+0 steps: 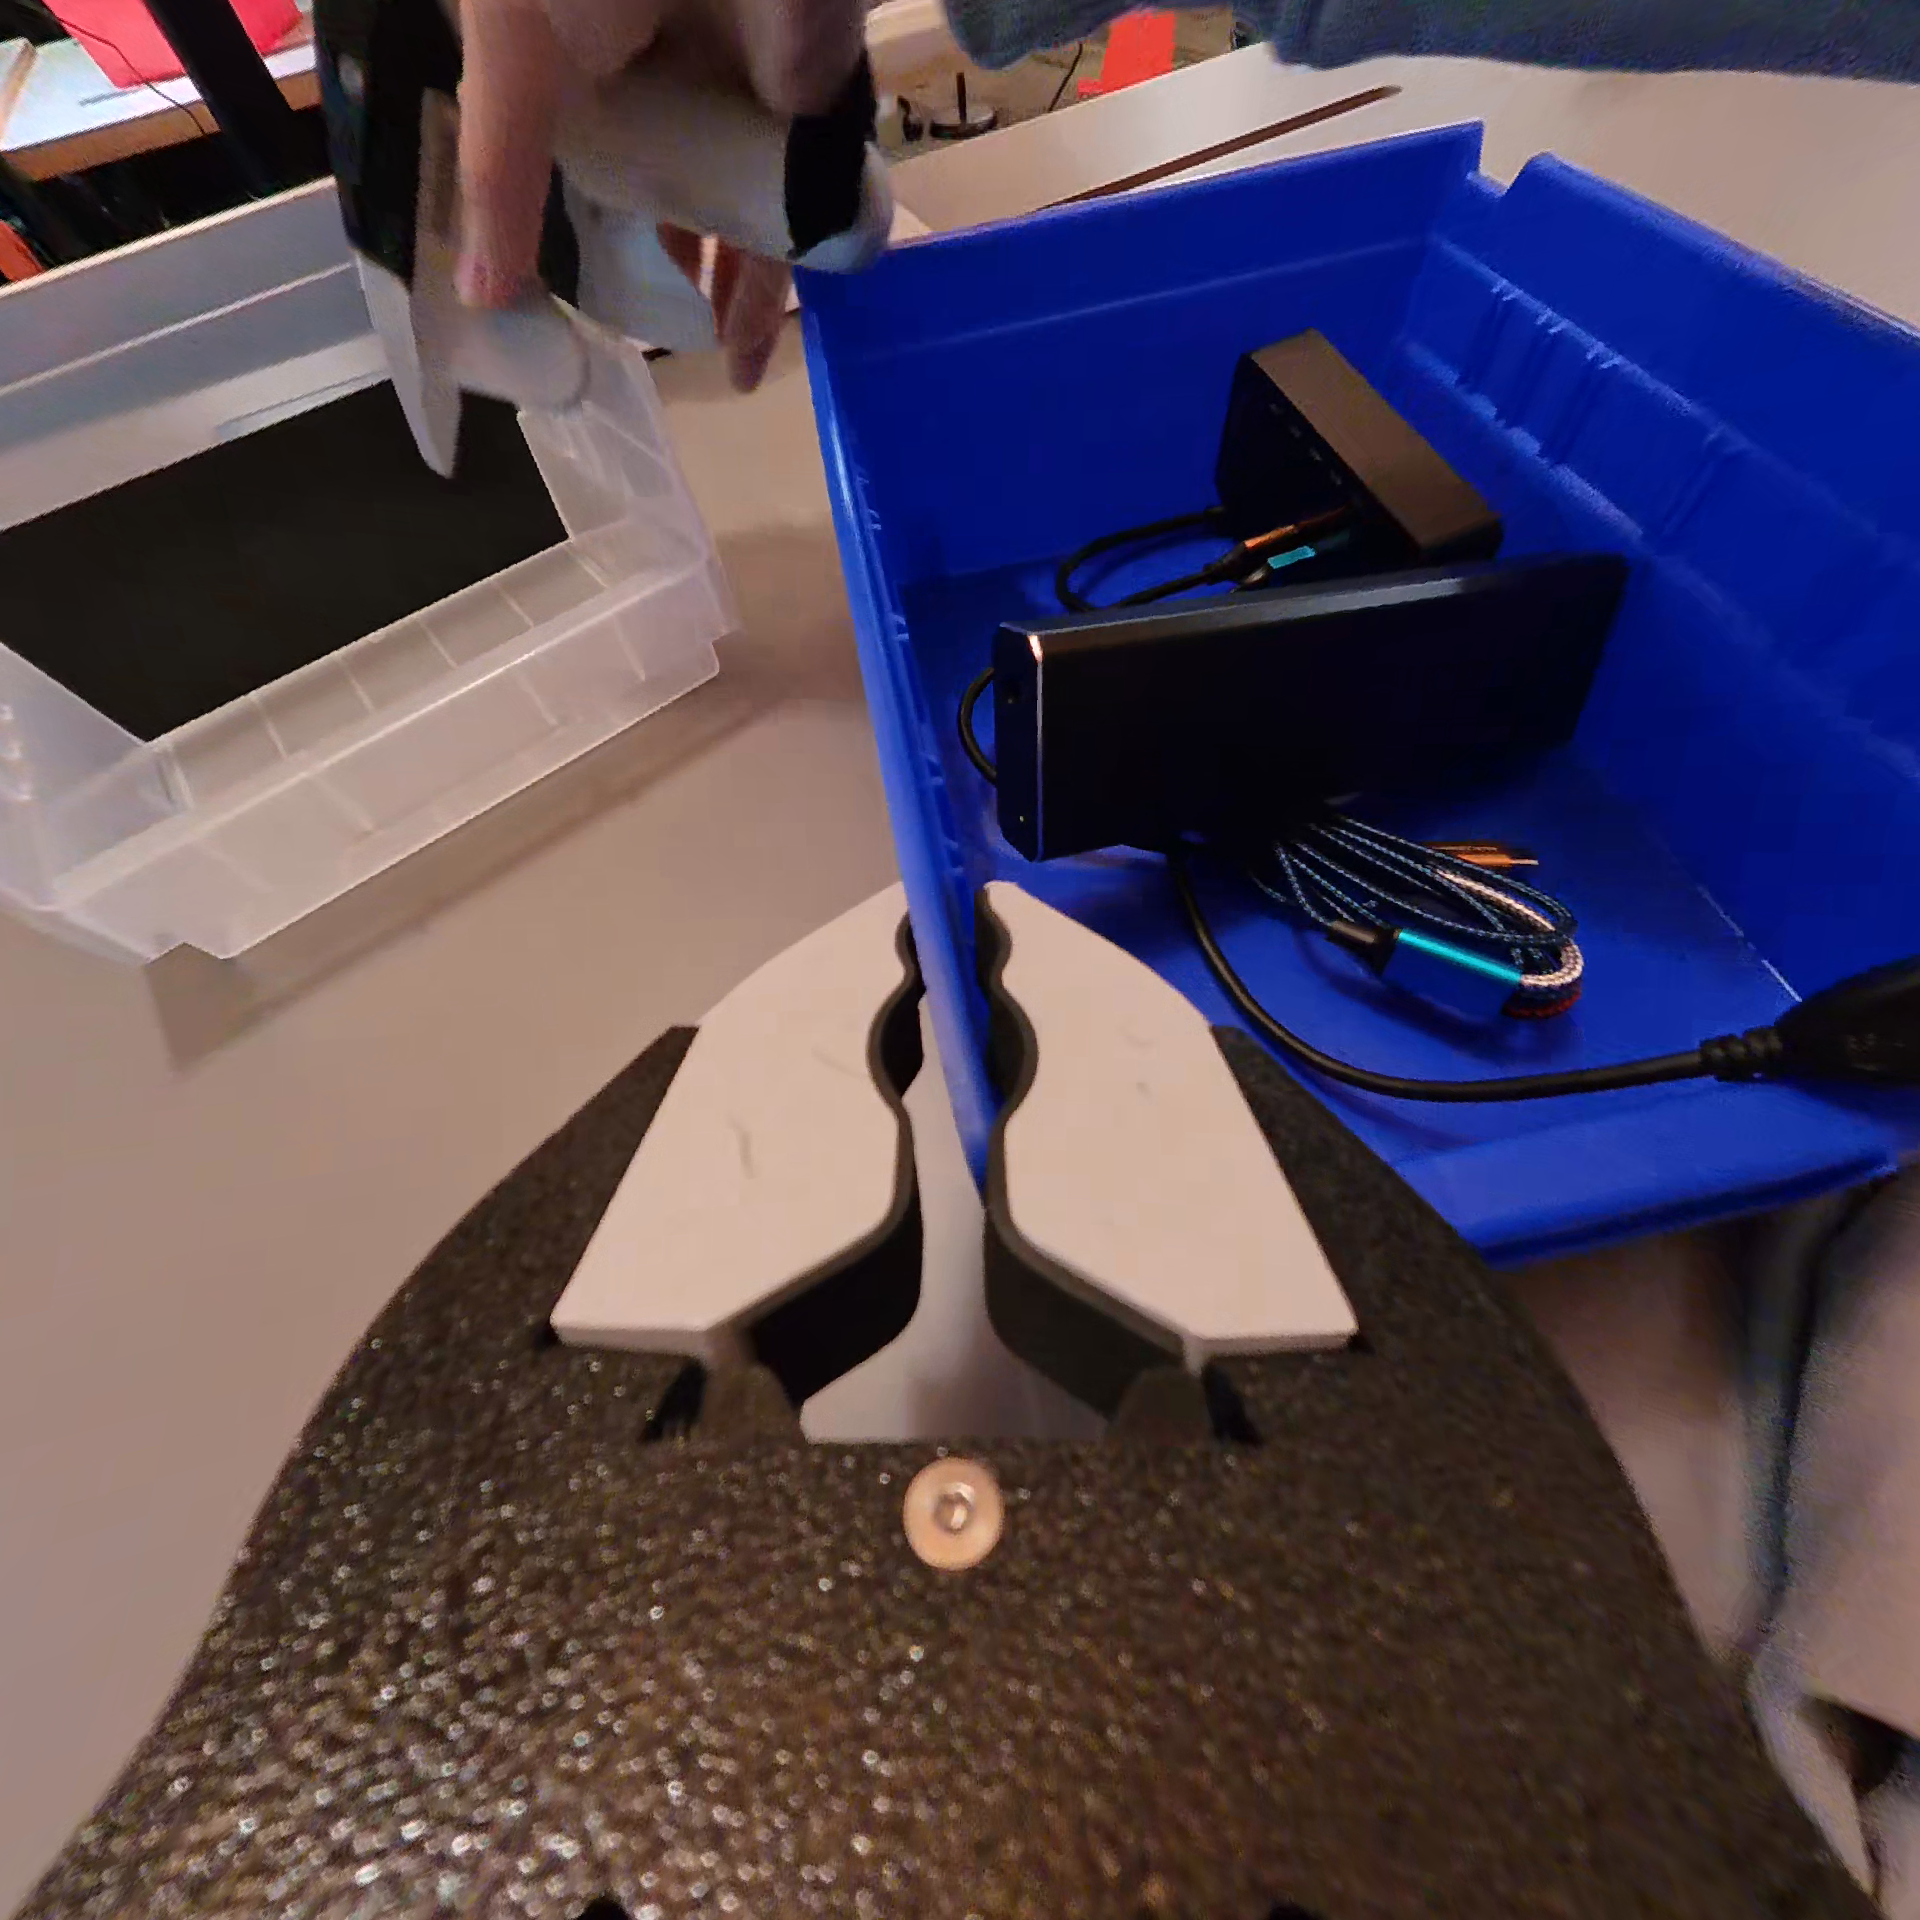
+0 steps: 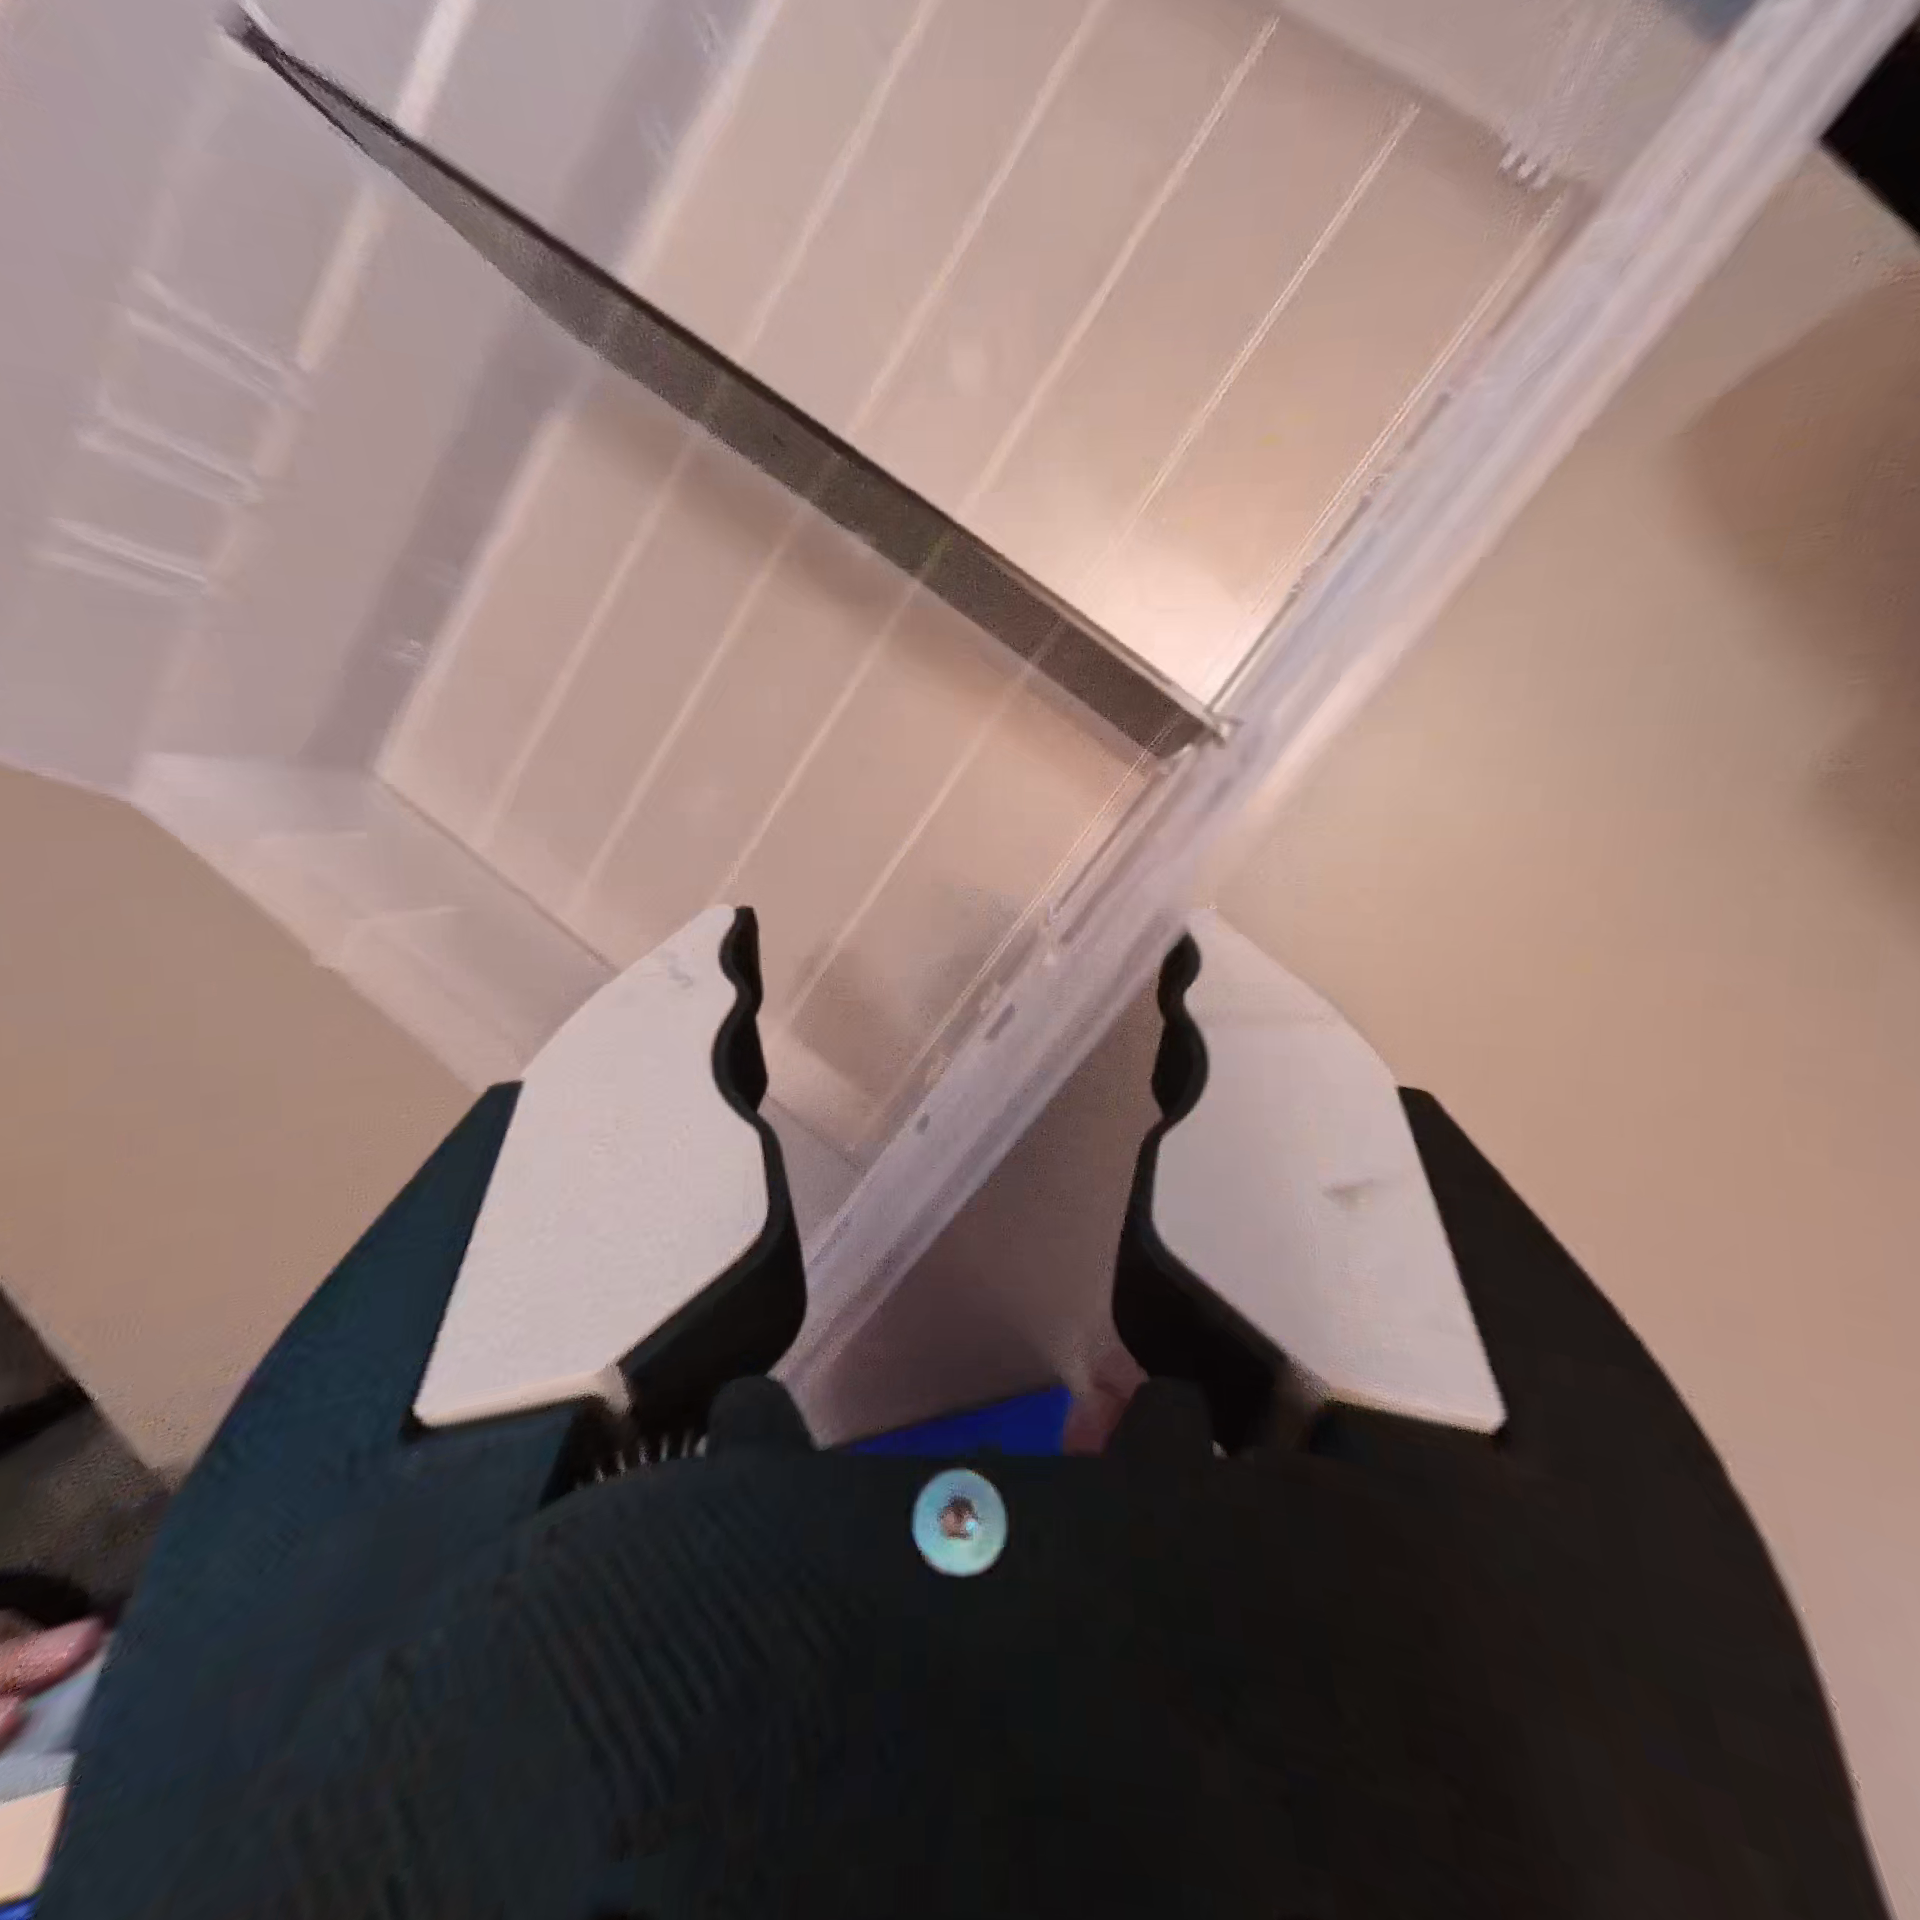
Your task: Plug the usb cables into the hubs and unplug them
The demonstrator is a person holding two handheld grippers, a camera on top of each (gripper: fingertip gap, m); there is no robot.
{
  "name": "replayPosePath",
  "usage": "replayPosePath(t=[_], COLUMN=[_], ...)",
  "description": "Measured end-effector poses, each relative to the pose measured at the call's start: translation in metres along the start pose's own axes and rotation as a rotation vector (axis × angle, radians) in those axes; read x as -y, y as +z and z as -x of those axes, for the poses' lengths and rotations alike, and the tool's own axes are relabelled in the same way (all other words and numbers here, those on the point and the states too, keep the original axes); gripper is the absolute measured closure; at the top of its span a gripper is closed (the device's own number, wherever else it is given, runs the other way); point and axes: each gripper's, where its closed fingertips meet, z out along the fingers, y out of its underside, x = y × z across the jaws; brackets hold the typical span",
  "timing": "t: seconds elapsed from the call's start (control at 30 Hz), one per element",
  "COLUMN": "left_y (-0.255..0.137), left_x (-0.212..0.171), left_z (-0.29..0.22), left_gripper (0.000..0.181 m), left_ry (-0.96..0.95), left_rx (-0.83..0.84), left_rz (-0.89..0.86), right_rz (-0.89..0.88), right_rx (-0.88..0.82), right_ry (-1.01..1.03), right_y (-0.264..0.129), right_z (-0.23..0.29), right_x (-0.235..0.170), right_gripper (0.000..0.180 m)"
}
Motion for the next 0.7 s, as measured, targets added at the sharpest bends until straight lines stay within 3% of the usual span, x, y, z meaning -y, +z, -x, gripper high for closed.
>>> replayPosePath(t=[0.1,0.33,0.47,0.57,0.7], left_y=[0.001,0.001,0.001,0.001,0.0], left_x=[0.001,0.003,0.004,0.004,0.004], left_z=[0.002,0.005,0.006,0.006,0.007], left_gripper=[0.175,0.176,0.176,0.175,0.175], left_ry=[0.005,-0.021,-0.014,-0.013,-0.018], left_rx=[0.014,0.065,0.102,0.115,0.128], left_rz=[-0.006,-0.043,-0.049,-0.048,-0.05], right_rz=[0.102,0.119,0.11,0.093,0.003], right_rx=[-0.069,-0.103,-0.091,-0.112,-0.096], right_ry=[-0.013,0.128,0.075,-0.023,-0.15], right_y=[0.018,0.027,0.021,0.0,-0.065], right_z=[-0.008,-0.018,-0.017,-0.016,-0.02], right_x=[-0.006,-0.007,-0.005,0.005,0.032], right_gripper=[0.123,0.159,0.162,0.162,0.163])
